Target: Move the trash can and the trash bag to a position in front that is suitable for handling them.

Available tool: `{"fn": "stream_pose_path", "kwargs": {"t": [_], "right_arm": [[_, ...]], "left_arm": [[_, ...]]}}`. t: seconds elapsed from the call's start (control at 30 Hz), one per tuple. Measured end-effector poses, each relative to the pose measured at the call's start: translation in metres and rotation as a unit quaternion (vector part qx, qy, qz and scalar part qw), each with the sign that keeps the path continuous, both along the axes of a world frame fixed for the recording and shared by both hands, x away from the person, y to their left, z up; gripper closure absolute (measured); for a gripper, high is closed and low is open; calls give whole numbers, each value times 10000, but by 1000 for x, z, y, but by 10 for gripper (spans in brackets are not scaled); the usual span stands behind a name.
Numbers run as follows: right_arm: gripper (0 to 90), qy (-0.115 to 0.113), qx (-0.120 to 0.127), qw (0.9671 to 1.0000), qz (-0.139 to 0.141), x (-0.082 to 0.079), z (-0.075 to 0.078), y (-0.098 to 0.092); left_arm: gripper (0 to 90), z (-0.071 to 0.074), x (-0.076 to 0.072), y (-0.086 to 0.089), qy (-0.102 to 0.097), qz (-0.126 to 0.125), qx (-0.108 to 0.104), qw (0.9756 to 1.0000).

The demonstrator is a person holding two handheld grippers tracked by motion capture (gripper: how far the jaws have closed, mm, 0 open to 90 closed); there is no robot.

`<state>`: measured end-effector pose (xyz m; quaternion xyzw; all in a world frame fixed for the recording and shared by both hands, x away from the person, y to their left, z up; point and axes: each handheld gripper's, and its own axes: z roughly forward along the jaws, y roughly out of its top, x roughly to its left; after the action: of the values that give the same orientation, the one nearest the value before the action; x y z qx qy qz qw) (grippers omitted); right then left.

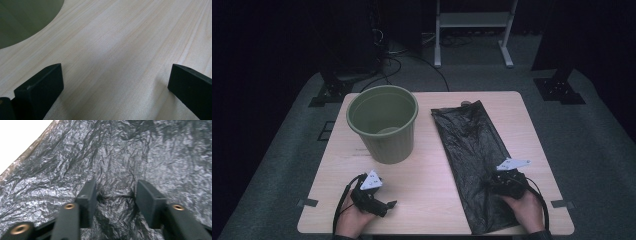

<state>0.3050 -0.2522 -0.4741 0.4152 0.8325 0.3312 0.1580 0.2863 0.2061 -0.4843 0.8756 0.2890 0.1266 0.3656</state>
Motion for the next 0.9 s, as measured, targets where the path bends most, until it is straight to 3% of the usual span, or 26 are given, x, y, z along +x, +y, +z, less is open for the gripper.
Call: {"fn": "stream_pose_path", "kwargs": {"t": [0.07,0.13,0.23,0.3,0.57,0.6,0.73,0.9], "right_arm": [[676,-16,16,10000,9,-2,0,-1],[718,-12,9,10000,27,-2,1,-1],[891,-19,11,9999,128,-3,1,-1],[899,-42,-73,9998,161,-5,1,-1],[893,-73,-138,9999,2,-7,6,-18],[881,-89,-244,9996,-83,-9,7,-28],[874,-112,-219,9994,-241,-12,9,-45],[633,-237,5,9993,-278,-16,13,-53]], "left_arm": [[0,0,0,0,-2,0,1,10000],[0,0,0,0,-3,-1,1,10000],[0,0,0,0,-2,-1,1,10000],[0,0,0,0,0,0,-1,10000],[0,0,0,0,-2,0,1,10000],[0,0,0,0,-3,-1,2,10000],[0,0,0,0,-3,-1,2,10000],[0,0,0,0,0,1,0,10000]]}}
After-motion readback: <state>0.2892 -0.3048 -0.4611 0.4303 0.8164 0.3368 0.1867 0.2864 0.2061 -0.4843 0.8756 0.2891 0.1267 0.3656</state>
